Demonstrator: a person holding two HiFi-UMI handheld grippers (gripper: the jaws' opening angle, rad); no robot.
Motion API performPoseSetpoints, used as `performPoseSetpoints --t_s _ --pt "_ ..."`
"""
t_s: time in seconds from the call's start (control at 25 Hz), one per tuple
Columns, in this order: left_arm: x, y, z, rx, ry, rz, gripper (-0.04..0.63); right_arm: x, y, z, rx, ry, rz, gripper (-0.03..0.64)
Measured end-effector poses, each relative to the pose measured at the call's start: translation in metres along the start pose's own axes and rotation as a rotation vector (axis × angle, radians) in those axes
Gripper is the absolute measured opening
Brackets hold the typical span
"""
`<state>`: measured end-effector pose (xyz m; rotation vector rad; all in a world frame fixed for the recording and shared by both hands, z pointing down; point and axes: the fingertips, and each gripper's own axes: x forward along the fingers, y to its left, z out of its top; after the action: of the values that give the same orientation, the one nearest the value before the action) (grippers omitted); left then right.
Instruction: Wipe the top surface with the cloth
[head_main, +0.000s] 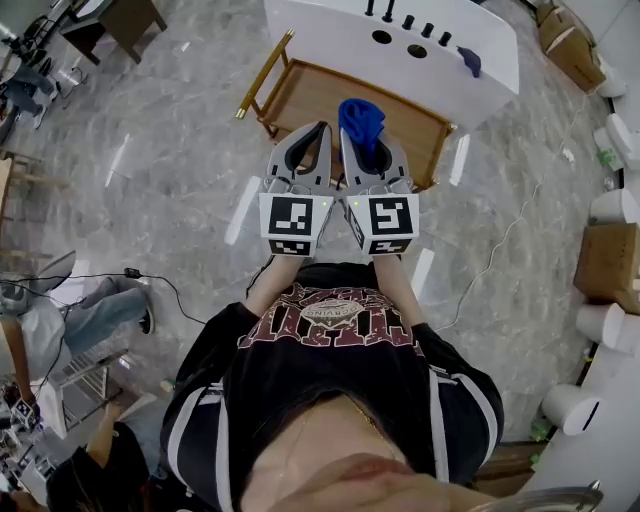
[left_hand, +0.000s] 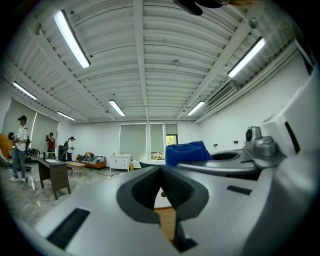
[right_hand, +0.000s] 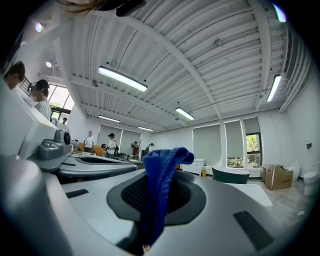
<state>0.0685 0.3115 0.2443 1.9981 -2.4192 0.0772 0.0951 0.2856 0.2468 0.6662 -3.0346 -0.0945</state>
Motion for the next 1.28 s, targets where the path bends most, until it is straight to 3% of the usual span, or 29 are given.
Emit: performPoseSetpoints --t_s 0.48,0.84,1.28 --pt "0.017 0.048 -0.023 -0.016 0.037 -0.071 0.049 0.046 0.019 -0.022 0.015 0.053 -0.071 0.064" --pt "0.034 0.06 -0.036 -0.038 0.074 -0.109 0.049 0.065 0.012 -0.029 0.021 0.088 -0.11 0.063" --pt "0.102 0.088 -0.038 -0.014 0.073 -0.069 0.049 0.131 -0.024 -0.037 0.025 0.09 -0.063 0.064"
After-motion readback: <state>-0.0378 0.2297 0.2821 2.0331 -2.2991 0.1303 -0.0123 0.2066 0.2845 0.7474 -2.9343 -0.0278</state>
